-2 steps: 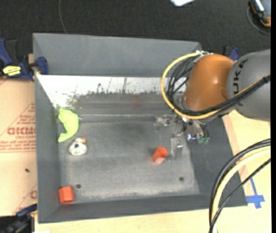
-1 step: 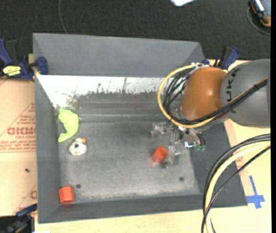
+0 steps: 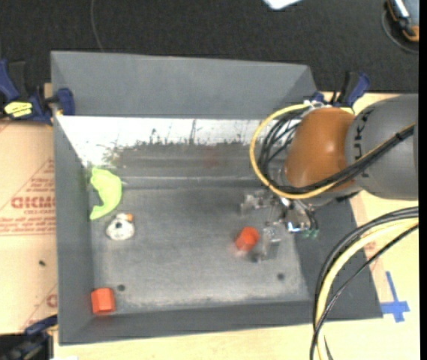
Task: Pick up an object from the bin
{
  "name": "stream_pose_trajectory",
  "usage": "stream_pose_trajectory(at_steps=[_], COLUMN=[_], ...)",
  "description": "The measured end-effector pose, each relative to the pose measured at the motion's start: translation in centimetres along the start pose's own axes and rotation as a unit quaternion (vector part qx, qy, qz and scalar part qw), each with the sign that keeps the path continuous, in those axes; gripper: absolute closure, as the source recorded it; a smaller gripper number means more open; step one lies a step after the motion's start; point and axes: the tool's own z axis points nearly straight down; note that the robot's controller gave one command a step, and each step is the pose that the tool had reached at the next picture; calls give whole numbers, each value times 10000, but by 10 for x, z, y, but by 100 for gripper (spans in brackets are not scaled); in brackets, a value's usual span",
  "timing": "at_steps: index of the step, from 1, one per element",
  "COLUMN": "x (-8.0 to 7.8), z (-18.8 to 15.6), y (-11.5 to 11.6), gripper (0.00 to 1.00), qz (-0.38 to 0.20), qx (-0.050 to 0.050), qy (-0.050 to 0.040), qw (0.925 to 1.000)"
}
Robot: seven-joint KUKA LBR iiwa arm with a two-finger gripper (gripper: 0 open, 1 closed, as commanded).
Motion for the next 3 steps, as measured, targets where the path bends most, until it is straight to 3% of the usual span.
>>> stream_pose_trajectory(at_steps=[1, 2, 3], x=[0, 20, 5], z=[4, 4, 4], y=[-17, -6, 13], gripper=[0, 0, 0], qz=[24, 604, -142], qx=[20, -2, 33], qy=[-26, -16, -58], qw=[10000, 9982, 9999])
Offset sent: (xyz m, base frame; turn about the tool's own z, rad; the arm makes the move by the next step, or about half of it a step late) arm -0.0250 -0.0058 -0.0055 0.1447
